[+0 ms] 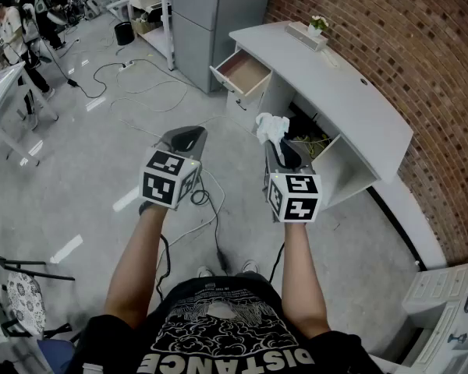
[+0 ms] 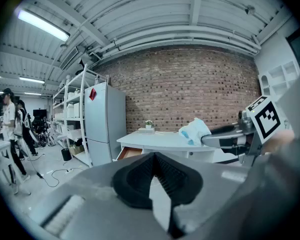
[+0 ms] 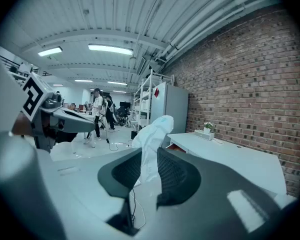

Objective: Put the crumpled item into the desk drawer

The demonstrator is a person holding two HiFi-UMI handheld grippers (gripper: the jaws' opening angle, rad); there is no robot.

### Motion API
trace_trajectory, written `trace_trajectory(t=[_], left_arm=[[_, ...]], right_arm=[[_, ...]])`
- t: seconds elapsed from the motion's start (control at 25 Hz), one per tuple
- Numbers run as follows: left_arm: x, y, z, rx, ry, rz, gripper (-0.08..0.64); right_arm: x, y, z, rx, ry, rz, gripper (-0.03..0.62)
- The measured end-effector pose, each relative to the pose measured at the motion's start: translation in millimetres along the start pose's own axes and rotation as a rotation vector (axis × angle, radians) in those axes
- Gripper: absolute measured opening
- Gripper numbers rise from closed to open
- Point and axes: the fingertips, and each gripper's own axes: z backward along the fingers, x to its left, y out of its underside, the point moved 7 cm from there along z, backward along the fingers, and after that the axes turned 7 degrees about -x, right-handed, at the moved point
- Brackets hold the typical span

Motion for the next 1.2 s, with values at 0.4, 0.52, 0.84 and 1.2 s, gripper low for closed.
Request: trace_trajectory(t=[0.4, 0.52, 0.84, 1.2], left_arm=[[19.1, 4.6, -5.8, 0.011, 0.021, 0.004, 0.005], [21.1, 6.4, -17.4, 0.02, 0.022, 0.002, 0.005], [24.8, 4.3, -75.0, 0.048, -0.008, 0.006, 0.005], [28.1, -8.8, -159.8, 0.066, -0.042, 0.02, 0.005]], right_arm=[[10.5, 0.6, -21.6, -0.008, -0.013, -0.001, 0.084], [3.2, -0.1, -31.5, -0.014, -0.024, 0.0, 0.084], [-43.4, 7.4, -70.0, -0.009, -0.067, -0.013, 0.084], [-113.8, 10.8, -126.1, 0.024, -0.127, 0.018, 0.081]])
